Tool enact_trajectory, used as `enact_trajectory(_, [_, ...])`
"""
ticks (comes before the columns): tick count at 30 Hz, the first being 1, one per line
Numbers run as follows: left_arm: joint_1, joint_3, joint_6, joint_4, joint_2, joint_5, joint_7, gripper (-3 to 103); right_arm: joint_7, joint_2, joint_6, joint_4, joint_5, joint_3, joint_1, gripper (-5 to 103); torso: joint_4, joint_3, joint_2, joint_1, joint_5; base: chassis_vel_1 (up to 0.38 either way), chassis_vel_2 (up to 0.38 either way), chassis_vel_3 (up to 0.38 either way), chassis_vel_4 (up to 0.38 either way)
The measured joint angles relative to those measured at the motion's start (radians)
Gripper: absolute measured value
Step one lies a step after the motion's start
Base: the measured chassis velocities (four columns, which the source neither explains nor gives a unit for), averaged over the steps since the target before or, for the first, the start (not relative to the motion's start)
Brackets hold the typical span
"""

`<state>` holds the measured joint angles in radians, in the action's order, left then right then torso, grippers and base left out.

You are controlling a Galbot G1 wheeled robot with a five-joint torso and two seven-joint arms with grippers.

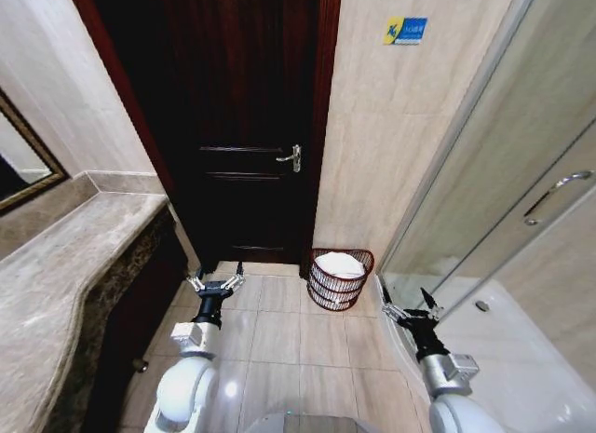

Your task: Discard the used towel into the hamper.

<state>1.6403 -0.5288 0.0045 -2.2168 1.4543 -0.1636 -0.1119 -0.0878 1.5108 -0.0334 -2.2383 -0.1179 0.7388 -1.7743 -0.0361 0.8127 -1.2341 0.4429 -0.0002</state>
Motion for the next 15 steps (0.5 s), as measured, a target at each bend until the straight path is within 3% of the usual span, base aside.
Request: enact_trajectory(15, [0.011, 0.017, -0.011, 0.026, 0.010, 0.016, -0.017, 100, -0.009, -0.003, 0.028, 0.024, -0.019, 0.015, -0.015, 100, 0.0001, 0.000, 0.000, 0.000, 0.0002, 0.079, -0.087, -0.076, 0.087])
